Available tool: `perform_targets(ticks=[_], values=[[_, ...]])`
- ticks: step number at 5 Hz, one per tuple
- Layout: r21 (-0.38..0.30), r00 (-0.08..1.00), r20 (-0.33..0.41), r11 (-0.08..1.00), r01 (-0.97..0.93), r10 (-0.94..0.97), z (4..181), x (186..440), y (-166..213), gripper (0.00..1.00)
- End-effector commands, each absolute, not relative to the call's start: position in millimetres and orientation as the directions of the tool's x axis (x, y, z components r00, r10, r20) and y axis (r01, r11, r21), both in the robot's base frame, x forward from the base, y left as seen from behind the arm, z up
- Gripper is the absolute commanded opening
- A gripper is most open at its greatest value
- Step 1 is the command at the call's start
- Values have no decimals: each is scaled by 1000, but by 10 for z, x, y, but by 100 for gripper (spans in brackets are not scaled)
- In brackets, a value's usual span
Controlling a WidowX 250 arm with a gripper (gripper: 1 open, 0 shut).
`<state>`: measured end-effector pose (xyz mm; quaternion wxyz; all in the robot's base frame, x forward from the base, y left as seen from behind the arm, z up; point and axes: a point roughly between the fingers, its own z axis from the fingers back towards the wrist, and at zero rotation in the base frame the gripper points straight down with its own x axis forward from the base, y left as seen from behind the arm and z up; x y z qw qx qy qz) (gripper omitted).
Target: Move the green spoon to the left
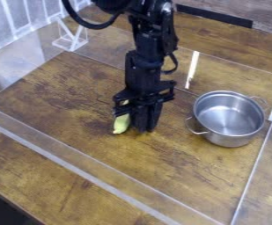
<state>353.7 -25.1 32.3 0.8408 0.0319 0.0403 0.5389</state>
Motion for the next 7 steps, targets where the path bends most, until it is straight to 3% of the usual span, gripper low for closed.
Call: perform_targets(ticks=[1,4,5,6,7], values=[[61,393,6,392,-918,919,674,3636,-257,0],[-20,596,9,596,-803,803,1409,3685,144,0],[-22,586,13,586,-810,810,1416,3611,226,0],[-11,564,8,564,-826,826,1298,3555,256,100],[-3,582,5,582,-813,813,1228,3552,337,100]])
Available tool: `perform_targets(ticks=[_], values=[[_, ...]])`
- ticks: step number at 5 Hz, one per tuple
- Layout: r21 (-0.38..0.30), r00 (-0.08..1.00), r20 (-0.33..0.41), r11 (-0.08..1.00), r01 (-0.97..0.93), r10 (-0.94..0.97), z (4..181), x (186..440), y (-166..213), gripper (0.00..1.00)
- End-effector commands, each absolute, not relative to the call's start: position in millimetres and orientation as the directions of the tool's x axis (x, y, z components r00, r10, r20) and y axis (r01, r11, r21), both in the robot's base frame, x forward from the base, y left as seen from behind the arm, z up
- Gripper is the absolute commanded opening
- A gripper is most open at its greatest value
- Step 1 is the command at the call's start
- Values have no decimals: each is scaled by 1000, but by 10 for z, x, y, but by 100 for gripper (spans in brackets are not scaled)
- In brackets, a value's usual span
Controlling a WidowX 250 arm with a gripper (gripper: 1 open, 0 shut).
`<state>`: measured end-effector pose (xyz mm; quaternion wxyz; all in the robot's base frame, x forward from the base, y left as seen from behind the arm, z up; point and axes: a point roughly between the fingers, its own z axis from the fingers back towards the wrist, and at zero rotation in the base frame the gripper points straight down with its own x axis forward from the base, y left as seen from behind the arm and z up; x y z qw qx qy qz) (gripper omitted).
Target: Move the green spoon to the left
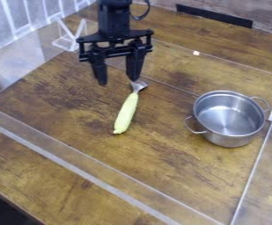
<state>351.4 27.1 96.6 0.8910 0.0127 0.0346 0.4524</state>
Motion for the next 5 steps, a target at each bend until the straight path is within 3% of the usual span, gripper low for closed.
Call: perform_targets(ticks=[1,3,4,5], values=[[-1,591,-3,591,-807,807,1157,3600,410,100],[-8,434,-14,434,-901,901,754,3525,282,100],[-13,508,-20,508,-861,861,556,3569,145,0],[-14,586,-17,586,-811,810,392,3629,18,100]])
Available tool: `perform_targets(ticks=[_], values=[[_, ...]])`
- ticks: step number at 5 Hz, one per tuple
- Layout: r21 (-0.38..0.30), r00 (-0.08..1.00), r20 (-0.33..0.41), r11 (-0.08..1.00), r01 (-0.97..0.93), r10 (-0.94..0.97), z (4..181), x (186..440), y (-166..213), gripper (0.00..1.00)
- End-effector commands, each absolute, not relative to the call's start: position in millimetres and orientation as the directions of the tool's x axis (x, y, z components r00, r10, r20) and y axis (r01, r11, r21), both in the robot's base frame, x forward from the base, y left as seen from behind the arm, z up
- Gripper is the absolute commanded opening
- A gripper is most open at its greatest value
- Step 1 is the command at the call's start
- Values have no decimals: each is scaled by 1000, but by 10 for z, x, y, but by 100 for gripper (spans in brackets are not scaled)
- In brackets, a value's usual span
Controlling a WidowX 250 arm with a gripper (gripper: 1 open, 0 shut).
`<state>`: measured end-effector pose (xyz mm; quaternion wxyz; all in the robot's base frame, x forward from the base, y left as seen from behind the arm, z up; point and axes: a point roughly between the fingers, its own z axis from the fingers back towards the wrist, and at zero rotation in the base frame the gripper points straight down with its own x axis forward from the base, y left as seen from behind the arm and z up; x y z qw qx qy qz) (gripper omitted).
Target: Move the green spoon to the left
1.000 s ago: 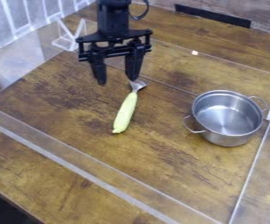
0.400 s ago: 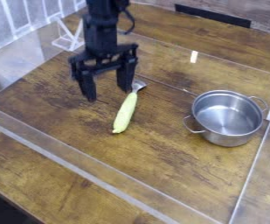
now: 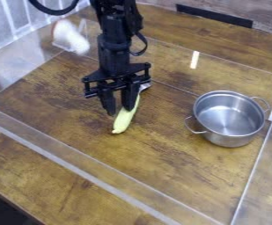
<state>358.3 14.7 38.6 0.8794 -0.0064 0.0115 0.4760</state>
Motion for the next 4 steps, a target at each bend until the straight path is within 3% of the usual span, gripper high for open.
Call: perform_targets(ticks=[1,2,4], values=[[-15,600,-18,600,-800,800,406,3624,-3,0],[-17,616,-20,616,-788,787,412,3625,-21,0],[-66,651,-7,649,-758,759,871,3617,97,0]])
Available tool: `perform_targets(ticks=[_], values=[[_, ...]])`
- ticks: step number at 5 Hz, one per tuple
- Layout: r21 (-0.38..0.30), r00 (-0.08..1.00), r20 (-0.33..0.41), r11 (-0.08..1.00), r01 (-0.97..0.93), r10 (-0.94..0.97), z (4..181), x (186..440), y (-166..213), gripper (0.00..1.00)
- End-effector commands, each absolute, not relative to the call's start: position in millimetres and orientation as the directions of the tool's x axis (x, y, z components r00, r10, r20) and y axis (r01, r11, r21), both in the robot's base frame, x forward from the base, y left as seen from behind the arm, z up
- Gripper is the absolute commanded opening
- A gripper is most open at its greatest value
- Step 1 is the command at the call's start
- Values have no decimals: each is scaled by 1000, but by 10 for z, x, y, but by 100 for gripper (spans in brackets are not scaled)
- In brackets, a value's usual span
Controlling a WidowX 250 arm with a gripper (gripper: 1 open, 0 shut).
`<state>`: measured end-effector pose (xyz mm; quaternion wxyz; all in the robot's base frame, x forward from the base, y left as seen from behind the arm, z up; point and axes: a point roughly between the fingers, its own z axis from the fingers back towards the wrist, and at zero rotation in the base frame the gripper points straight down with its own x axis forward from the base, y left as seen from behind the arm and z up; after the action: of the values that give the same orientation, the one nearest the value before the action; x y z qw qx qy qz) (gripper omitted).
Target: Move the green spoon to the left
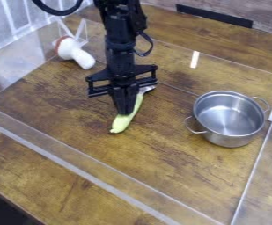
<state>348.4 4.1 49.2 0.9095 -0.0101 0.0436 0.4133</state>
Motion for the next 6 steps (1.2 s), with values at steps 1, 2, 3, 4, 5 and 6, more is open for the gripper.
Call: perform_targets(ticks=[1,2,3,4,5,6], values=[[-91,645,-3,643,-761,764,1131,3605,202,0],[-129,730,1,724,-678,683,1433,3584,327,0],[-129,788,2,782,-610,615,1386,3518,230,0],[-132,792,-4,784,-606,611,1362,3481,74,0],[-136,796,-17,787,-601,605,1336,3458,-96,0],[-115,824,-23,817,-565,567,1051,3520,-94,100]])
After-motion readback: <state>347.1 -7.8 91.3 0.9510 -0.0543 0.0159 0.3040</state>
